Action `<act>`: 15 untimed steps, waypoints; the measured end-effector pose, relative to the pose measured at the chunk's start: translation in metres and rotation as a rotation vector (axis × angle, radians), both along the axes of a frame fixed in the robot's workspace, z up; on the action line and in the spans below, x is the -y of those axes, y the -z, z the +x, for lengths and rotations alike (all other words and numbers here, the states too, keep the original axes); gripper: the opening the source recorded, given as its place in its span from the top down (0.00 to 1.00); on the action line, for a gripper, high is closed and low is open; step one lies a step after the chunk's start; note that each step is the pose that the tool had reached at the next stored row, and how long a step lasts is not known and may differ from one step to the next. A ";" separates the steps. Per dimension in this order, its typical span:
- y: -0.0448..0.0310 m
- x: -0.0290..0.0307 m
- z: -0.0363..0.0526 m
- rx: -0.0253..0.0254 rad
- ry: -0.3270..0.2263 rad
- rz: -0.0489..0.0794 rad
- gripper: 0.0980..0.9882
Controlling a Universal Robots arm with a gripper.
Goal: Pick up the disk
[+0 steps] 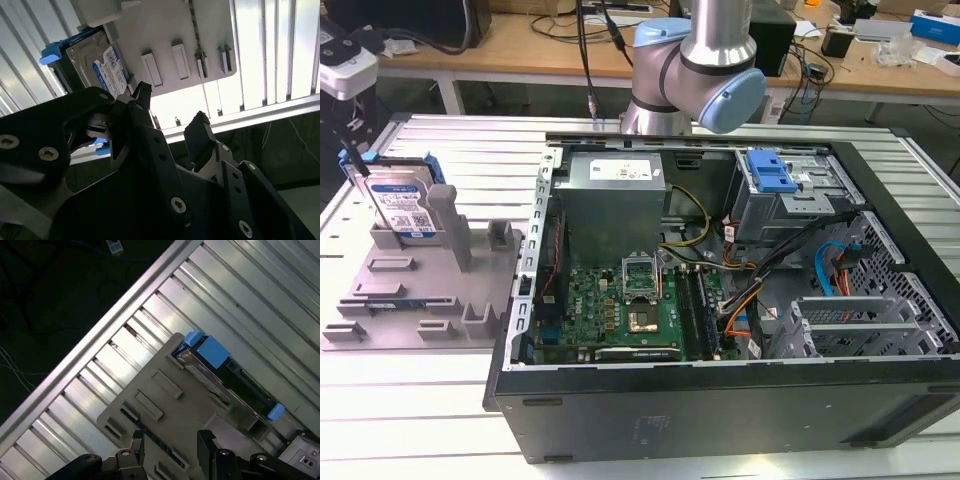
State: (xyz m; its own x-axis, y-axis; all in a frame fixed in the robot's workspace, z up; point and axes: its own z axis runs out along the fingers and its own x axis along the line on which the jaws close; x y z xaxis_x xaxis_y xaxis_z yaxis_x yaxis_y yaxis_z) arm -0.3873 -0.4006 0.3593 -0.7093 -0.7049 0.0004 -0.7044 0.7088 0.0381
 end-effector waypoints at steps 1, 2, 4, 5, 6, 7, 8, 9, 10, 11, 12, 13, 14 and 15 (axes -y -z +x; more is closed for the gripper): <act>0.0000 0.0000 0.0000 0.0000 -0.017 0.000 0.50; 0.0000 0.0000 0.0000 0.0000 -0.033 0.000 0.50; 0.0000 0.0000 0.0000 0.0000 -0.072 0.000 0.50; 0.0000 0.0000 0.0000 0.0001 -0.094 0.000 0.50; 0.0000 0.0000 0.0000 0.0000 -0.112 0.000 0.50; 0.0000 0.0000 0.0000 0.0000 -0.136 0.000 0.50; 0.0000 0.0000 0.0000 0.0000 -0.151 0.000 0.50; 0.0000 0.0000 0.0000 0.0000 -0.171 0.000 0.50; 0.0001 0.0000 0.0000 0.0000 -0.197 0.000 0.50; 0.0001 0.0000 0.0000 0.0000 -0.215 0.000 0.50; 0.0001 0.0000 0.0000 0.0000 -0.246 0.000 0.50; 0.0001 0.0000 0.0000 0.0000 -0.264 0.000 0.50; 0.0001 0.0000 0.0000 0.0000 -0.283 0.000 0.50; 0.0001 0.0000 0.0000 0.0000 -0.302 0.000 0.50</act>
State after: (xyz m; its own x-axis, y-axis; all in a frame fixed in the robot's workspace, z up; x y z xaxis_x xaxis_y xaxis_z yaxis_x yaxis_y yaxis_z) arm -0.3873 -0.4005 0.3591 -0.4676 -0.8840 0.0004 -0.8833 0.4673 0.0381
